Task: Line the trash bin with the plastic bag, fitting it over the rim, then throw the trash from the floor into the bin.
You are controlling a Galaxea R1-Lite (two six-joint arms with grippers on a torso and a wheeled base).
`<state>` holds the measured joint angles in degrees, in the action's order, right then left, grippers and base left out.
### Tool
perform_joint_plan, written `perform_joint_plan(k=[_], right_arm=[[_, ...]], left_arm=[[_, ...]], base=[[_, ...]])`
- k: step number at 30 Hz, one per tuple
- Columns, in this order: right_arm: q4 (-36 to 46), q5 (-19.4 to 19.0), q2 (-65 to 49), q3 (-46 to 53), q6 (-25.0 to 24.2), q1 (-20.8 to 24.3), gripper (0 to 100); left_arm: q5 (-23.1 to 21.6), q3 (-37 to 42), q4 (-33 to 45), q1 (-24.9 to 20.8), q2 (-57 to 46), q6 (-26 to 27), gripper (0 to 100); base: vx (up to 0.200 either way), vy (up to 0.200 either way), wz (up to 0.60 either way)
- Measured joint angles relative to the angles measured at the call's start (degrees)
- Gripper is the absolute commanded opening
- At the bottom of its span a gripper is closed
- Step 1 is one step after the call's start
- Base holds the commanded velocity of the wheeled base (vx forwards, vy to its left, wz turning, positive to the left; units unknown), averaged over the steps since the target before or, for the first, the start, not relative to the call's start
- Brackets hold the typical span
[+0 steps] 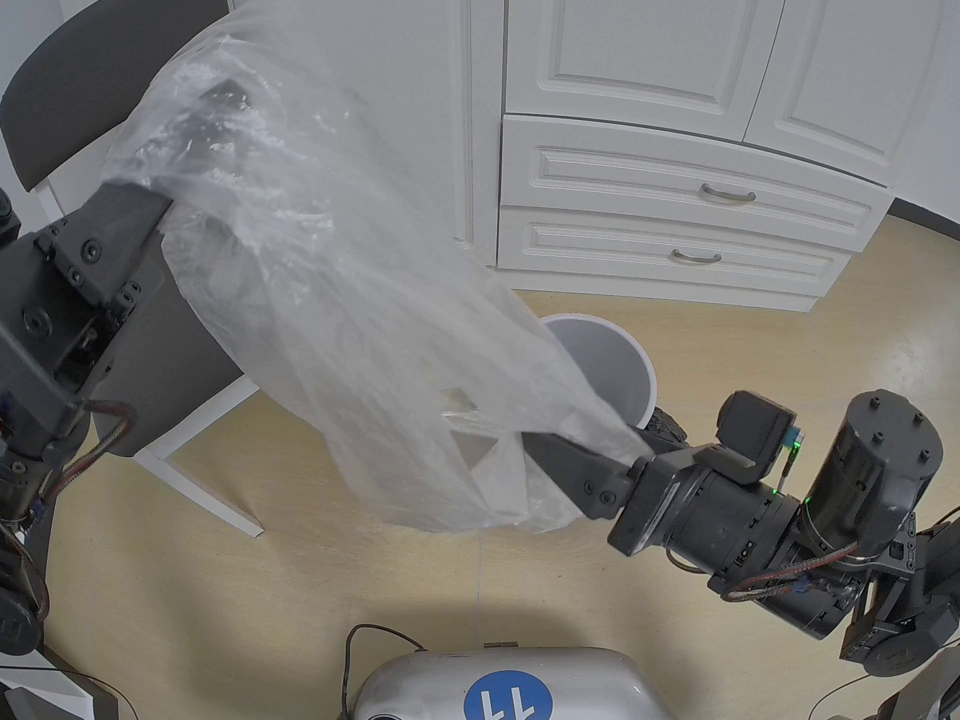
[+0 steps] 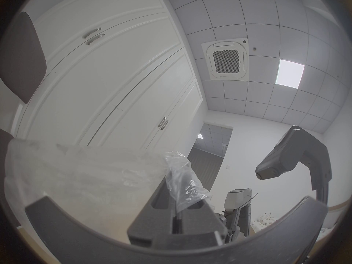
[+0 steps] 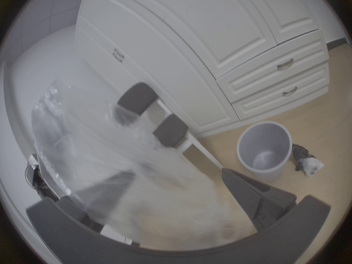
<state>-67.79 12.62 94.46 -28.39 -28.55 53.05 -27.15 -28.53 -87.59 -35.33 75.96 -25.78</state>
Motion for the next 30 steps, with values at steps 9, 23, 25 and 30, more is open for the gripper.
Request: perform_joint_plan(k=[9,23,25,30], right_arm=[[-4.3,0.9,4.5,2.3,1.5,-0.1,100],[1.6,1.3,5.6,4.5,6.1,-0.8,100],[1.6,1.4,5.1,4.3,6.0,-0.8,100],[0.7,2.6,2.8,2.5,5.6,-1.3,100]], left_arm=[[0.1,0.0,0.0,-0.1,-0.2,-0.1,0],[0.3,-1.1,0.0,2.4,-1.1,-0.6,0],[0.3,-1.1,0.0,2.5,-1.2,-0.7,0],[0.3,-0.7,0.0,2.6,-1.4,-0.7,0]], base=[[0.0,0.0,0.0],[0.0,0.0,0.0],[0.0,0.0,0.0],[0.0,0.0,0.0]])
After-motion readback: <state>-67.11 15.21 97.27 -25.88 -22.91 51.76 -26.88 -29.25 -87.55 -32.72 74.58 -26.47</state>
